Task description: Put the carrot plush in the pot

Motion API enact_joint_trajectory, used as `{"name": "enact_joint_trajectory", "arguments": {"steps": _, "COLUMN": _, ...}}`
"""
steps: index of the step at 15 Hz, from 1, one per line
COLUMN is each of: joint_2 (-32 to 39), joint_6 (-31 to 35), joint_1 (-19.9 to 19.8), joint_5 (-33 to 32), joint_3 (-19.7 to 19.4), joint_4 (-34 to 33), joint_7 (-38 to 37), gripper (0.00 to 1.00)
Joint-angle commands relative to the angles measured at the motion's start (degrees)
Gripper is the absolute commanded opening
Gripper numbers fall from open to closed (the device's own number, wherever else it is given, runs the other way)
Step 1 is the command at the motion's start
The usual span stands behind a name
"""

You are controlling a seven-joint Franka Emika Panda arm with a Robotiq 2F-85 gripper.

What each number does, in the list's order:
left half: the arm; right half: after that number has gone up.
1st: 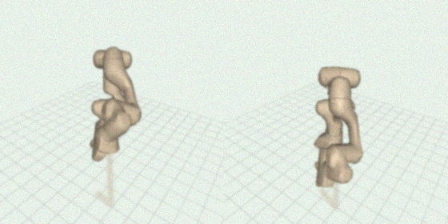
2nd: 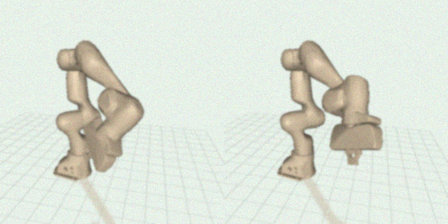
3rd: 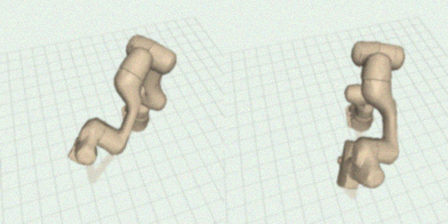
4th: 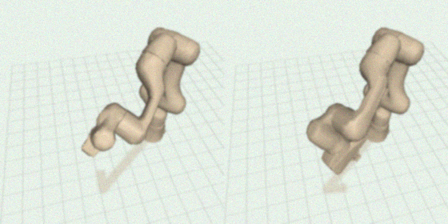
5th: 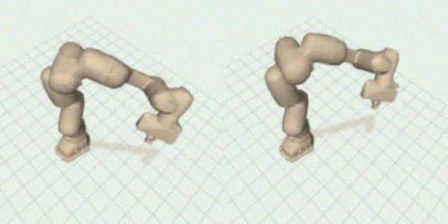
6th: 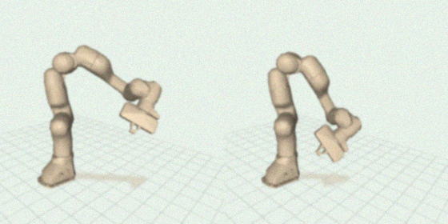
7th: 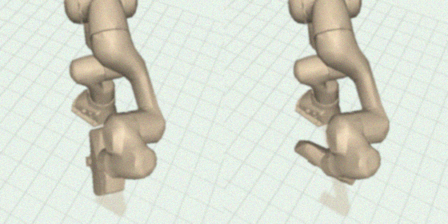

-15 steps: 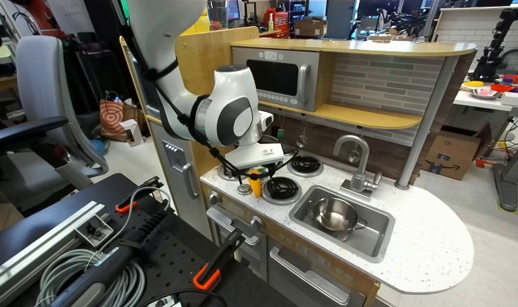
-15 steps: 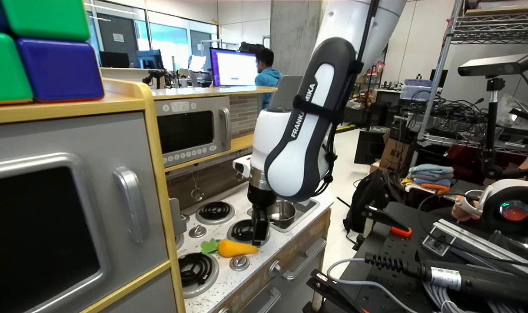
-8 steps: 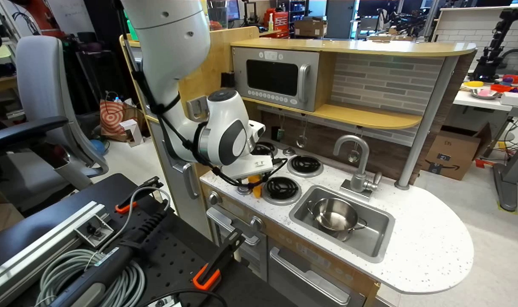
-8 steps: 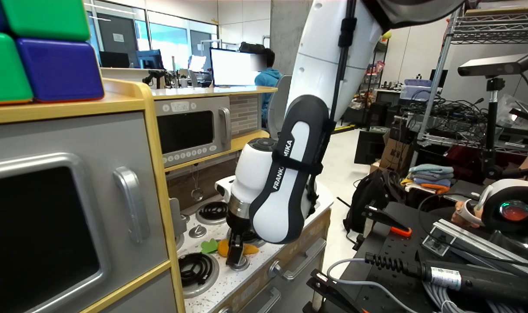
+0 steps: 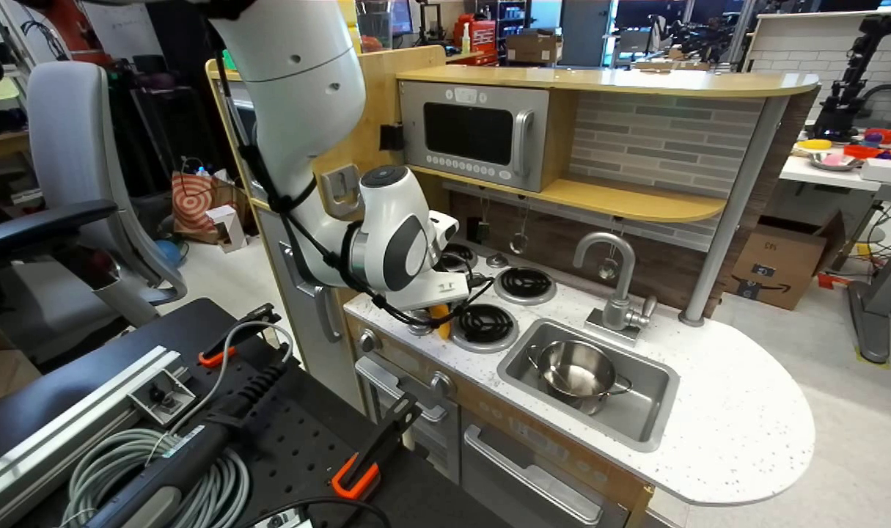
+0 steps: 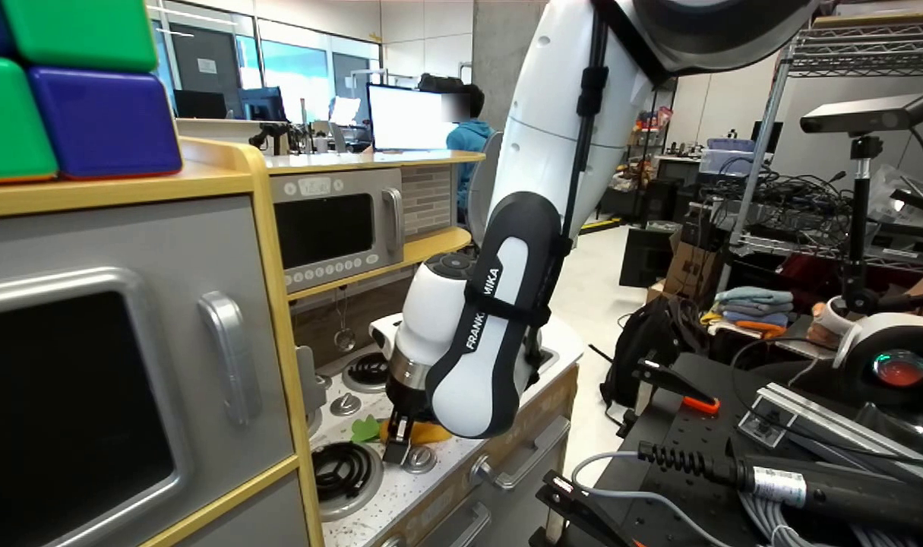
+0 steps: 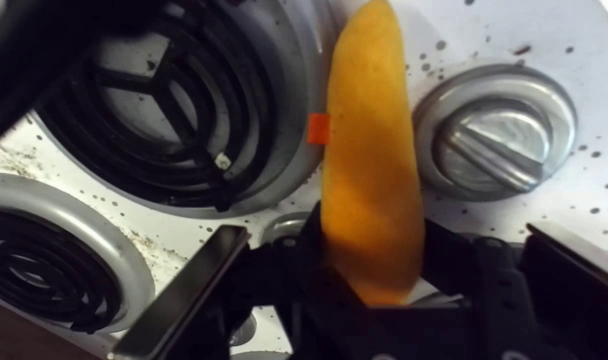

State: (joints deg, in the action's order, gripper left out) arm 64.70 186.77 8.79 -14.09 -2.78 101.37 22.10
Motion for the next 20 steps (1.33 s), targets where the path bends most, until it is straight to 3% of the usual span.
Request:
{"name": "enact_joint_trajectory", "arguments": {"steps": 1, "joint_2": -3.4, "joint_6": 1.9, "joint_1": -3.7, "joint_5": -2.8, "joint_3": 2.0, "joint_4": 3.2, "joint_7": -0.9, "gripper": 0.06}}
{"name": "enact_joint_trajectory", "arguments": {"steps": 2, "joint_2": -4.8, "joint_6": 2.1, "joint_1": -5.0, "joint_5": -3.0, "joint_3": 2.5, "joint_4": 4.5, "joint_7": -0.8, "gripper": 0.01}}
{"name": "enact_joint_trajectory", "arguments": {"steps": 5, "joint_2": -9.0, "joint_6": 5.3, "joint_1": -10.3, "joint_5": -2.6, "joint_3": 3.4, "joint_4": 7.6, "joint_7": -1.6, "gripper": 0.03}}
{"name": "enact_joint_trajectory", "arguments": {"steps": 9, "joint_2": -9.3, "joint_6": 7.0, "joint_1": -14.3, "joint_5": -0.3, "joint_3": 0.8, "joint_4": 3.4, "joint_7": -4.4, "gripper": 0.00}}
{"name": "enact_joint_trajectory", "arguments": {"steps": 15, "joint_2": -1.8, "joint_6": 4.1, "joint_1": -14.6, "joint_5": 5.3, "joint_3": -4.4, "joint_4": -10.5, "joint_7": -10.9, "gripper": 0.00}}
{"name": "enact_joint_trajectory", "arguments": {"steps": 20, "joint_2": 3.2, "joint_6": -2.2, "joint_1": -14.7, "joint_5": 9.0, "joint_3": -5.0, "joint_4": -16.9, "joint_7": -14.9, "gripper": 0.00}}
